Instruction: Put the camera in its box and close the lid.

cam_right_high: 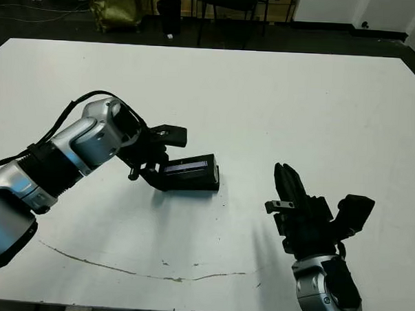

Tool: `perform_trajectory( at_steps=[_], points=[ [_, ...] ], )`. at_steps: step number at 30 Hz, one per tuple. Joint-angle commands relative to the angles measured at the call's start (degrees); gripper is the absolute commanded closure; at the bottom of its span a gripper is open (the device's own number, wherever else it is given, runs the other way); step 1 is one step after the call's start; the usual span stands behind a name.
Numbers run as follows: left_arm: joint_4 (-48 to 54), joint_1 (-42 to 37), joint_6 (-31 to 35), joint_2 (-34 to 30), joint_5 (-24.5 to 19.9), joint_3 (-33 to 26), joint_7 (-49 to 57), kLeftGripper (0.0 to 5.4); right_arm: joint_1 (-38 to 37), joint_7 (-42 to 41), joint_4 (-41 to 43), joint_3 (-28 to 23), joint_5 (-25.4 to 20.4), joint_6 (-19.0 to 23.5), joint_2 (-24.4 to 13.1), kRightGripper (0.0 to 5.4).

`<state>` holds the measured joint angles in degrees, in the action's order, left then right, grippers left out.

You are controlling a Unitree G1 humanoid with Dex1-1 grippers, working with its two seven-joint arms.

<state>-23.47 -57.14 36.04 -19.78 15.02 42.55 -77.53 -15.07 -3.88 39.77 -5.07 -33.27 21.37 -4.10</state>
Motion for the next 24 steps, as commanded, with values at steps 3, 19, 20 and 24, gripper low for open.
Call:
perform_trajectory(
  at_steps=[3, 19, 20, 24],
  points=[
    [-3.29, 1.77, -2.17, 2.69, 0.88, 2.81, -1.17, 3.35, -1.16, 1.16, 0.59, -0.84, -0.69, 1.53, -0.36, 5.4],
    [-8.17, 0.14, -6.14, 6.82, 3.89, 3.72, -1.23, 3.35, -1.73, 0.16, 0.08, -1.7, -1.35, 0.59, -1.0, 5.4],
    [-8.37, 0.06, -7.31, 6.95, 3.98, 3.73, -1.34, 3.35, -1.72, -0.02, -0.05, -1.73, -1.43, 0.48, -0.98, 5.4],
    [-10.62, -0.65, -9.64, 8.22, 3.78, 3.17, -2.63, 3.42, -1.64, -1.57, -1.81, -1.82, -1.45, -1.15, -0.49, 5.4]
  ],
)
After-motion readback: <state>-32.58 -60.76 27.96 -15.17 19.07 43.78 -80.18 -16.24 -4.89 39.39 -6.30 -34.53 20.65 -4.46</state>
